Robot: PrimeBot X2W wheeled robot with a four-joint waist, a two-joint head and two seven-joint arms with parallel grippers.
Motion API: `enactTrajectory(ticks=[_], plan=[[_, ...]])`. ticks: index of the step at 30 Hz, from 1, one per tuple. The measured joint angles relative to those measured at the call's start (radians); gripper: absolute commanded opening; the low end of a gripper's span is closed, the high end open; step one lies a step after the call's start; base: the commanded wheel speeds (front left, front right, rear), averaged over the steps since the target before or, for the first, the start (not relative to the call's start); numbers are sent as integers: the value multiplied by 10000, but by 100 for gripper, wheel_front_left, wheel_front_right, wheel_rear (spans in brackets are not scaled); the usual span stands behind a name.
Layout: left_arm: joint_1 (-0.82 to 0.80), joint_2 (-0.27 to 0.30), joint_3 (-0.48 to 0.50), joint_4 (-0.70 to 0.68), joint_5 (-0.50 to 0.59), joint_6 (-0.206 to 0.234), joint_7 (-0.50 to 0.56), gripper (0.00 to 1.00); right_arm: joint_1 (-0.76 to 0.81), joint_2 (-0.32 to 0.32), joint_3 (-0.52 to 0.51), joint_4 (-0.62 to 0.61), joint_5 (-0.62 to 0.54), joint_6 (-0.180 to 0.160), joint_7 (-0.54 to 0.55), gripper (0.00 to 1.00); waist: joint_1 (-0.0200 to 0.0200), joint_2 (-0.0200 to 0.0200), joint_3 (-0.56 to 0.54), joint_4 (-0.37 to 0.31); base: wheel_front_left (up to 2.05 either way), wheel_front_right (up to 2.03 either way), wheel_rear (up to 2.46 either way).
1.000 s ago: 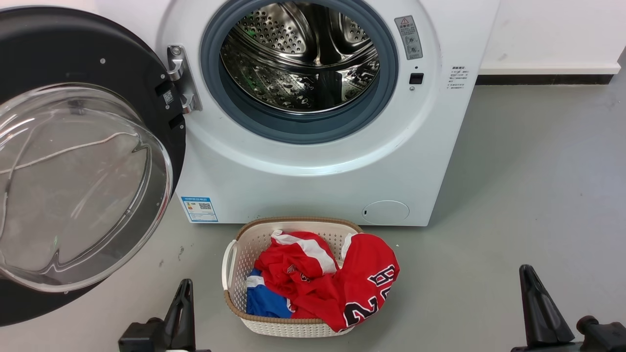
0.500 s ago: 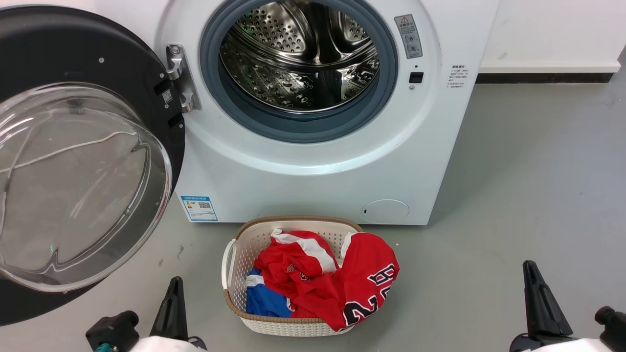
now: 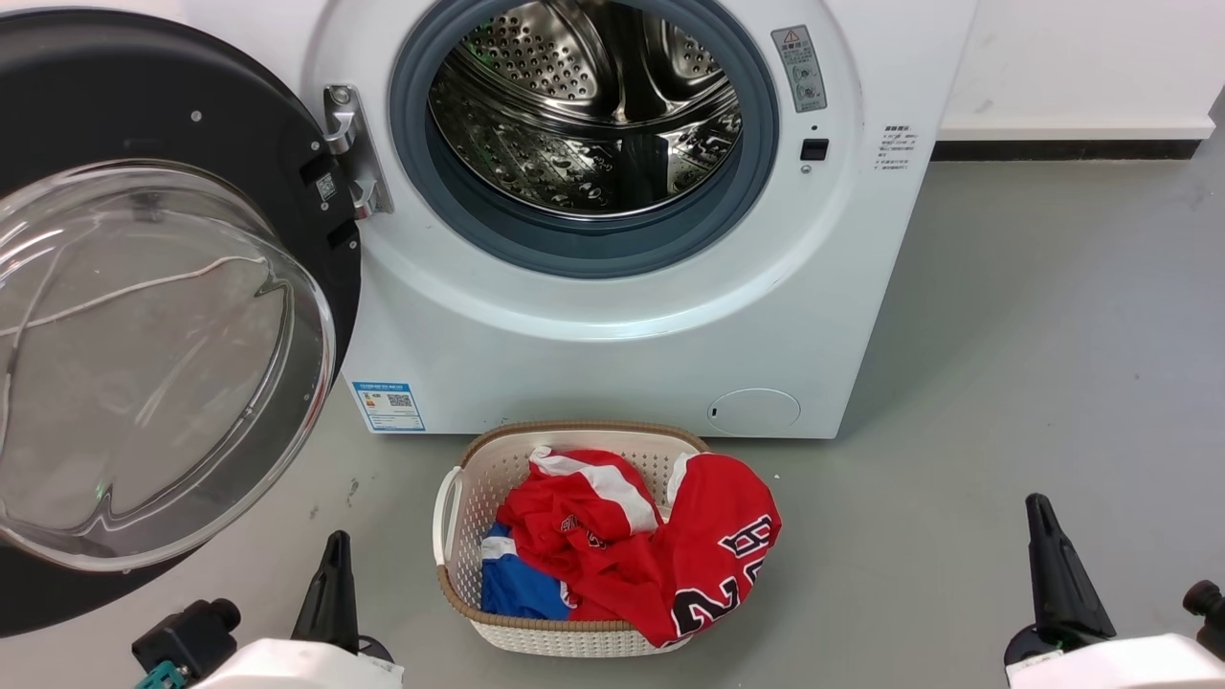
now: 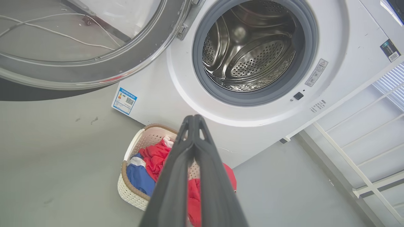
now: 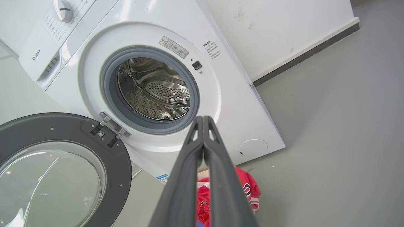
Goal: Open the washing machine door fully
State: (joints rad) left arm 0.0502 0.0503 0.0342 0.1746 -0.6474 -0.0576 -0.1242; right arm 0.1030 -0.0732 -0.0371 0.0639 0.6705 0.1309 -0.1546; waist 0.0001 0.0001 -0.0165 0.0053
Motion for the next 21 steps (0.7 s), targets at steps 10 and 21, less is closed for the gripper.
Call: enactTrajectory(ticks=[10,21], plan=[[-228,0,102,117,-1446,-102,347,0,-237,-40,-2,268,1532,0,324,0,0,0,21,-6,0,0,0],[-466,-2,232,221,-2878,-211,713,0,-591,-71,-19,525,2991,-2,660,0,0,0,44,-12,0,0,0]])
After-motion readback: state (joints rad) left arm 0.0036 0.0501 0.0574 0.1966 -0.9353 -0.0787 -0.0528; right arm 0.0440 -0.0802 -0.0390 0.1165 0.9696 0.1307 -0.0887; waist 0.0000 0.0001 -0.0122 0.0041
